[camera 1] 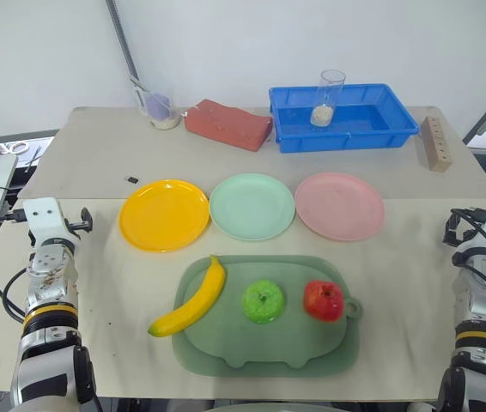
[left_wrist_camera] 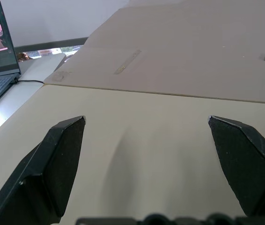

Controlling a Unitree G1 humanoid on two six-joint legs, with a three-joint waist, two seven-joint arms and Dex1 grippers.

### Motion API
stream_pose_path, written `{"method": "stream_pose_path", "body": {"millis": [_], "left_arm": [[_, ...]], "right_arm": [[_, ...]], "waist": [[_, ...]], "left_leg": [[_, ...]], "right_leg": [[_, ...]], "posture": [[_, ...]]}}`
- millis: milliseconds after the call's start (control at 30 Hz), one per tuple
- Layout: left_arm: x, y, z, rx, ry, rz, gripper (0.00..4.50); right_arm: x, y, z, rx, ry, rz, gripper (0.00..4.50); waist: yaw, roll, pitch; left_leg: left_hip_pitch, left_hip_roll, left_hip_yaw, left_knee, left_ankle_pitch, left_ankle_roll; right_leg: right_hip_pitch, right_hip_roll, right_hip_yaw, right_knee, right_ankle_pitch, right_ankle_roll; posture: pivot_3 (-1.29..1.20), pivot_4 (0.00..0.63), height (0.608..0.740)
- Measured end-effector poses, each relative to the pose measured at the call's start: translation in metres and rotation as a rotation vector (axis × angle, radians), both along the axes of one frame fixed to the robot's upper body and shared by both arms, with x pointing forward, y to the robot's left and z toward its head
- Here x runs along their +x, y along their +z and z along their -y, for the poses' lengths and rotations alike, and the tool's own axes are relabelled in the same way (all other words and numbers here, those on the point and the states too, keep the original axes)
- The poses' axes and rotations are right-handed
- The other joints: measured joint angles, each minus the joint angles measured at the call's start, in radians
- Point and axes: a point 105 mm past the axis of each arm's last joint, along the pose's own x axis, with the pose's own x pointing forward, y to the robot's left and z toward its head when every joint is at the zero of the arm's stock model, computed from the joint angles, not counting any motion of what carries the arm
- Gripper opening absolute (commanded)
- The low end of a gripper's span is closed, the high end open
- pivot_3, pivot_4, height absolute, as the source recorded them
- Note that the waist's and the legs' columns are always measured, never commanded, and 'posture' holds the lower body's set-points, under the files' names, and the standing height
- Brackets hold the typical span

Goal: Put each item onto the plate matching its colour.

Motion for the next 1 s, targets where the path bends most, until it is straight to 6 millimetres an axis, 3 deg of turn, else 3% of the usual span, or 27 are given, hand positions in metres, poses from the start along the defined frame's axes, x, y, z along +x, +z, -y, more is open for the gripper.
{"method": "stream_pose_path", "body": {"millis": [133,233,300,400,533,667,767,867,1000], "left_arm": [[-0.001,0.007,0.002,0.012,-0.039,0.010,4.50],[-0.002,0.036,0.009,0.058,-0.160,0.057,4.50],[-0.005,0.059,0.021,0.128,-0.276,0.083,4.50],[-0.015,0.081,0.063,0.224,-0.547,0.073,4.50],[-0.036,0.089,0.123,0.226,-0.878,0.009,4.50],[-0.082,0.085,0.183,0.188,-1.224,-0.139,4.50],[-0.117,0.063,0.205,0.145,-1.407,-0.308,4.50],[-0.134,0.048,0.214,0.128,-1.497,-0.427,4.50],[-0.138,0.034,0.220,0.142,-1.521,-0.500,4.50]], "right_arm": [[-0.001,-0.002,0.001,-0.001,0.000,-0.007,4.48],[-0.002,0.001,0.003,-0.017,0.019,-0.020,4.48],[0.002,0.010,0.001,-0.039,0.058,-0.019,4.48],[0.019,0.036,-0.019,-0.078,0.198,0.016,4.48],[0.039,0.075,-0.073,-0.133,0.529,0.067,4.48],[0.036,0.099,-0.164,-0.143,1.020,0.042,4.48],[0.010,0.103,-0.222,-0.166,1.359,-0.042,4.48],[-0.029,0.102,-0.271,-0.203,1.678,-0.142,4.48],[-0.067,0.096,-0.297,-0.209,1.905,-0.275,4.48]], "waist": [[0.000,-0.001,0.000],[-0.003,-0.001,0.000],[-0.004,-0.001,0.000],[-0.009,0.002,0.000],[-0.010,0.003,0.001],[-0.010,0.003,0.001],[-0.003,0.001,0.004],[0.004,-0.002,0.006],[0.014,-0.003,0.007]], "left_leg": [[0.000,0.000,0.000,0.000,0.000,0.000],[-0.001,0.000,0.000,0.000,0.000,0.000],[0.000,0.000,0.000,0.000,0.000,0.000],[0.000,0.000,0.000,-0.001,0.000,0.000],[0.000,0.000,0.000,-0.001,-0.001,0.001],[-0.001,0.000,0.000,0.000,-0.002,0.002],[-0.001,0.000,0.000,0.000,-0.002,0.002],[0.000,0.001,0.000,0.001,-0.004,-0.001],[-0.002,0.000,0.000,0.001,-0.007,-0.005]], "right_leg": [[0.000,0.000,0.000,0.000,0.000,0.000],[0.000,0.000,0.000,0.000,0.001,-0.002],[0.000,-0.001,0.000,0.000,0.001,-0.002],[0.000,-0.001,0.000,-0.001,0.001,-0.002],[0.000,-0.001,0.000,0.000,0.001,-0.002],[0.000,-0.001,0.000,-0.002,0.001,-0.003],[-0.001,-0.001,-0.001,-0.001,0.001,-0.004],[-0.003,-0.004,-0.004,-0.003,-0.003,-0.010],[-0.002,-0.006,-0.005,-0.009,-0.004,-0.013]], "posture": [[0.00,0.150,0.740],[0.00,0.150,0.740],[0.00,0.150,0.740],[0.00,0.150,0.740],[0.00,0.150,0.740],[0.00,0.150,0.740],[0.00,0.150,0.740],[0.00,0.150,0.740],[0.00,0.150,0.740]]}}
